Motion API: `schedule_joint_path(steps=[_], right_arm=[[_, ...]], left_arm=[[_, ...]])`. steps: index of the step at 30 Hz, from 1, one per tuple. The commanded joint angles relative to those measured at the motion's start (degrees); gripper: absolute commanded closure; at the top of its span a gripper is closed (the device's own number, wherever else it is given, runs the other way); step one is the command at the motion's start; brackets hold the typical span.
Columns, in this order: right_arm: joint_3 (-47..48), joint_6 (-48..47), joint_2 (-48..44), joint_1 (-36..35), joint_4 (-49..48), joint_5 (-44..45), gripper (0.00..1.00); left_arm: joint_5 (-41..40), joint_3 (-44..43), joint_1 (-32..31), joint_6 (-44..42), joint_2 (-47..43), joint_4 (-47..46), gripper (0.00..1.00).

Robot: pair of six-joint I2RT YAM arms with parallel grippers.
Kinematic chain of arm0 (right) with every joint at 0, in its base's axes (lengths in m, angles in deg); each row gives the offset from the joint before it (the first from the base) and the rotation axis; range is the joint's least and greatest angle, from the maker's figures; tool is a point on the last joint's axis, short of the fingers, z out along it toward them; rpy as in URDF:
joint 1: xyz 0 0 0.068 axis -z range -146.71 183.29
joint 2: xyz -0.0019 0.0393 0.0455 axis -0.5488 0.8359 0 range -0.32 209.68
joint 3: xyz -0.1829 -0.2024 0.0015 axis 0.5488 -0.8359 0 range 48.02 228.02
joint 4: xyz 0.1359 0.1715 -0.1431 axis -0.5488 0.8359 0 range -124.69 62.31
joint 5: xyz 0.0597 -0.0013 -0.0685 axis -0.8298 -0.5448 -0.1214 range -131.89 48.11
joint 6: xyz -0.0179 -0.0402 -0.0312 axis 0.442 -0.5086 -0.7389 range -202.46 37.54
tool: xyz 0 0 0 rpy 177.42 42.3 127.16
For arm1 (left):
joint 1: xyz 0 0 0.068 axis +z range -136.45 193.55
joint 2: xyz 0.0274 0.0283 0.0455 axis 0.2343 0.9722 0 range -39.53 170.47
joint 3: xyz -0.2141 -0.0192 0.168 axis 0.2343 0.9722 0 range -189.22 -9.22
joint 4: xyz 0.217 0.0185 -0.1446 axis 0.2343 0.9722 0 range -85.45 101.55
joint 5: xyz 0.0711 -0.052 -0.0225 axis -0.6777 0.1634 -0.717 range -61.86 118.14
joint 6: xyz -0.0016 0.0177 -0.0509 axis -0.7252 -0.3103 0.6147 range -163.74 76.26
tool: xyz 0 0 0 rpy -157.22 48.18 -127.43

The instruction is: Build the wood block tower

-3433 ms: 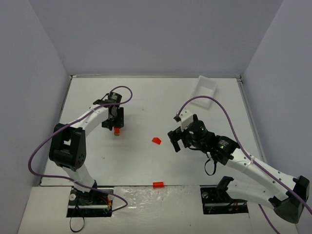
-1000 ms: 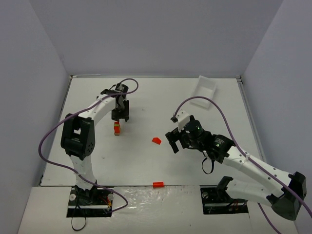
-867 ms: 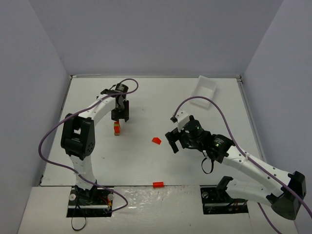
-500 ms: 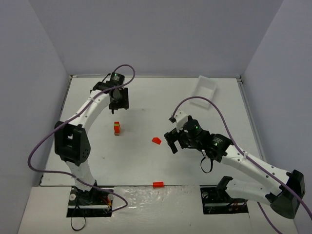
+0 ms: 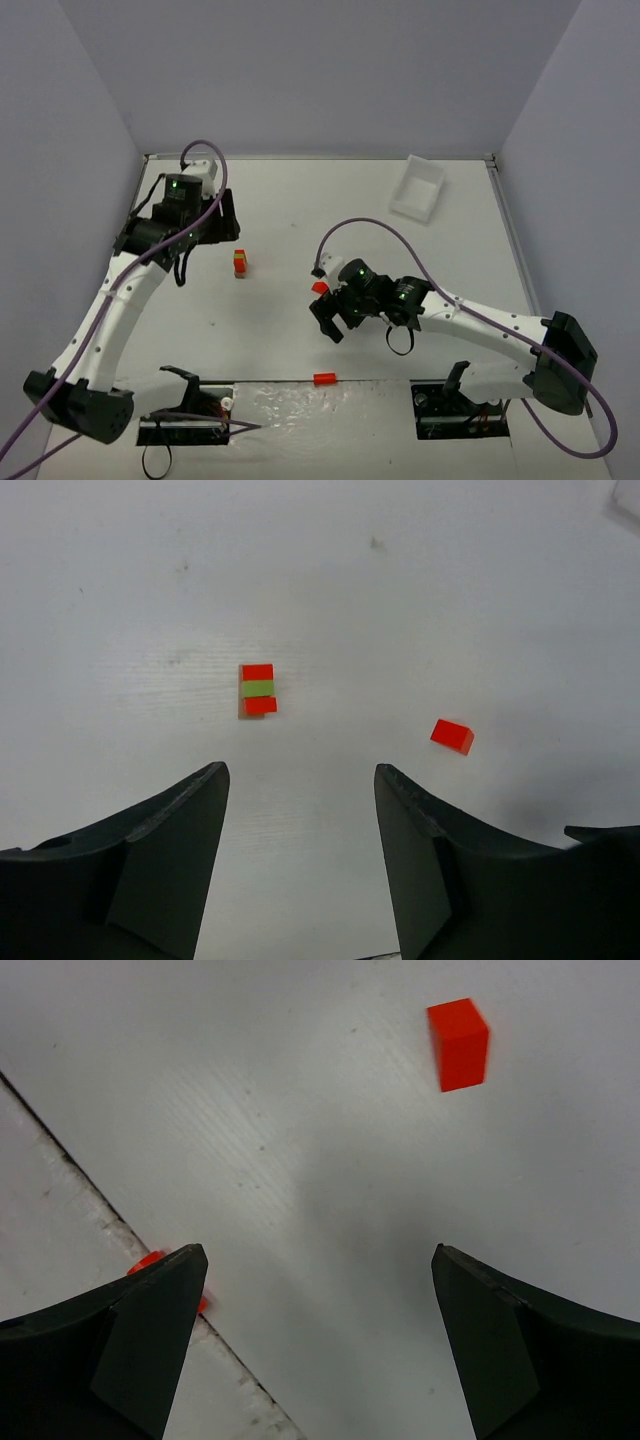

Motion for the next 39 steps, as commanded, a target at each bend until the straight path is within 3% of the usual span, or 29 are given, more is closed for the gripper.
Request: schedule_joint_path(steps=[1,7,15,29,39], right_arm=[[0.38,5.6,1.87,-5.07,-0.8,-2.71,0.1],[-0.52,7.89,0.86,-11.89,1.42,-3.66,0.16],[-0.7,10.2,6.49,-21.45,4.3,0.26,0.26],[2.38,9.56,16.49,-25.13,4.22,4.7,0.35],[1.62,10.95,17.48,-26.6,4.28,5.68,0.6]], left_arm=[[2.57,6.59,-0.02,0.13,-8.45,0.9,0.42],[2.85,12.39,0.21,1.04,-14.07,3.85,0.42],[4.08,14.38,0.22,1.49,-15.67,5.04,0.42],[5.33,15.16,0.22,1.04,-17.2,6.93,0.42],[5.66,14.91,0.31,0.31,-18.38,8.87,0.42]])
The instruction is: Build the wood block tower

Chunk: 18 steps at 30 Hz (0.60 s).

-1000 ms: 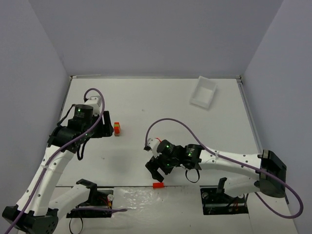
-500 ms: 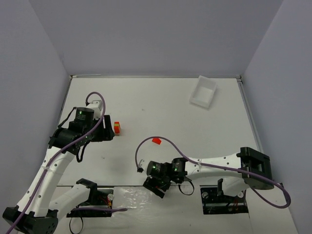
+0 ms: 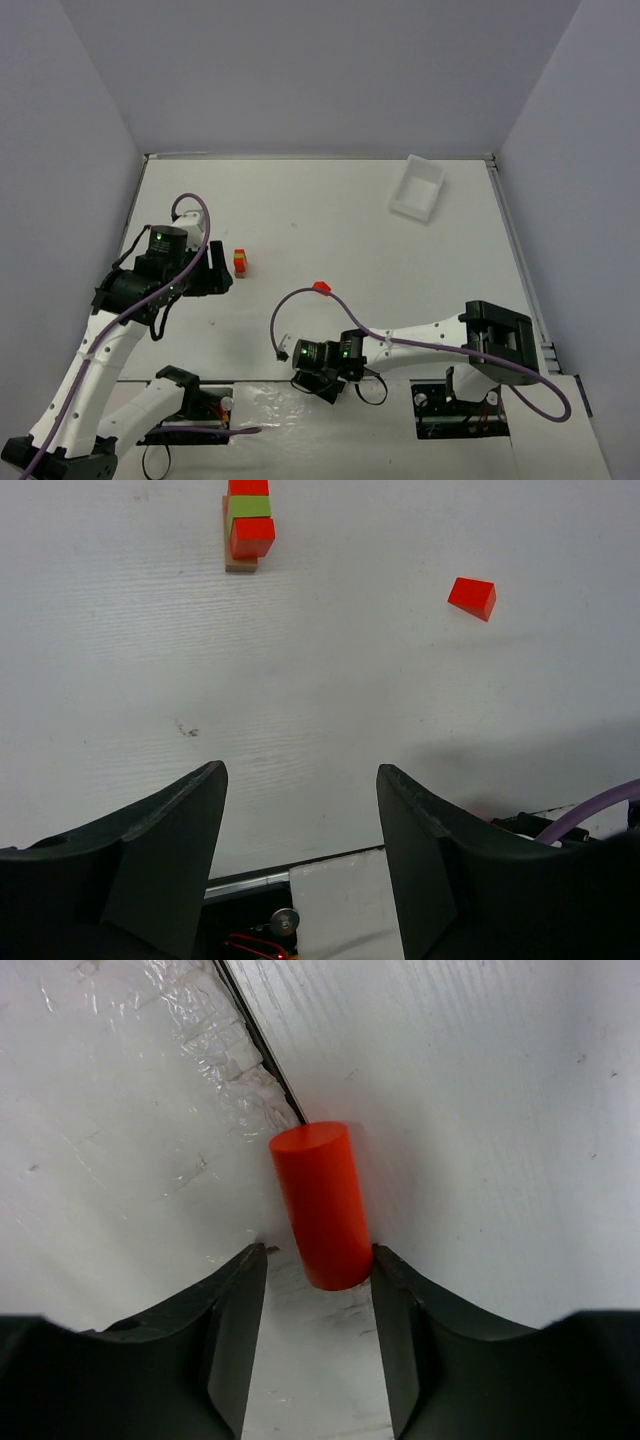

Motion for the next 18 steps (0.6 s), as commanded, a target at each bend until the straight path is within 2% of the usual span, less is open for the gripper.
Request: schedule_joint_path(steps=[1,8,13,18], right_arm=[[0.78,1.39,-1.0,-0.69,0.56,1.94,0.62],[2.57,0.62,0.43,-0.8,0.44,2.38,0.8],[5.34,-0.85,1.91,-0.72,0.08,4.6,0.99],[6.51,-2.0,0.02,-0.46,-1.02,8.5,1.0]], left_arm=[[0.61,-0.74,0.24,-0.79,-0.52,0.52,0.42],[2.13,-1.51,0.24,-1.78,-0.59,1.51,0.42],[4.05,-0.97,0.24,-0.85,-0.89,1.37,0.42],[7.48,0.04,0.24,-0.86,-2.29,1.42,0.42]])
